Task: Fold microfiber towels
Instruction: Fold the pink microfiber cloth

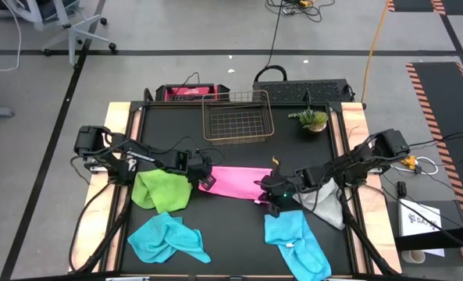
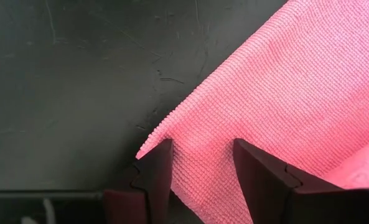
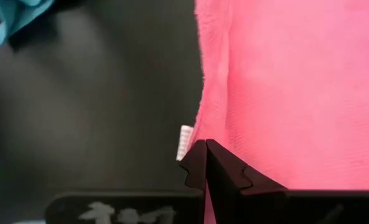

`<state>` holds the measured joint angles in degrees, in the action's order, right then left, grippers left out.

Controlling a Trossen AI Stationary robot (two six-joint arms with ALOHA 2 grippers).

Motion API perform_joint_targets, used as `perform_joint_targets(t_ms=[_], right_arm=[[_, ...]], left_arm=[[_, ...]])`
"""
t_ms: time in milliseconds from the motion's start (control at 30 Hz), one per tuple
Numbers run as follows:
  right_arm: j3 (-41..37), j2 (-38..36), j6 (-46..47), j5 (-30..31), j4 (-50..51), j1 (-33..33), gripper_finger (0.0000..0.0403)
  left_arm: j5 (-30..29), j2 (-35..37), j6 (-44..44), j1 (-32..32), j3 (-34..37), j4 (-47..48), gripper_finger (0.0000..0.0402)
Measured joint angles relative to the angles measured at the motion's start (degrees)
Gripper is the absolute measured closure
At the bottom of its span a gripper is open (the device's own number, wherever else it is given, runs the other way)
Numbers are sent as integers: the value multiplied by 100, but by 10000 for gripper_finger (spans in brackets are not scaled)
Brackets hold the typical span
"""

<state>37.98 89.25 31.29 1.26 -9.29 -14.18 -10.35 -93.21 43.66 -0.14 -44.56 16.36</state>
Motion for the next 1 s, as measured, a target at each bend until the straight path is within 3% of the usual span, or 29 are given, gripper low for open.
perform_joint_targets(t_ms=[367,767,1000], right_arm=[[0,0,406,22,54,-449,403],[1,0,101,337,-684,-125,403],[2,0,-77,297,-80,-81,403]], left_arm=[[-7,0,13,0,0,2,229],[-15,0,11,0,0,2,229],[-20,0,10,0,0,2,229]])
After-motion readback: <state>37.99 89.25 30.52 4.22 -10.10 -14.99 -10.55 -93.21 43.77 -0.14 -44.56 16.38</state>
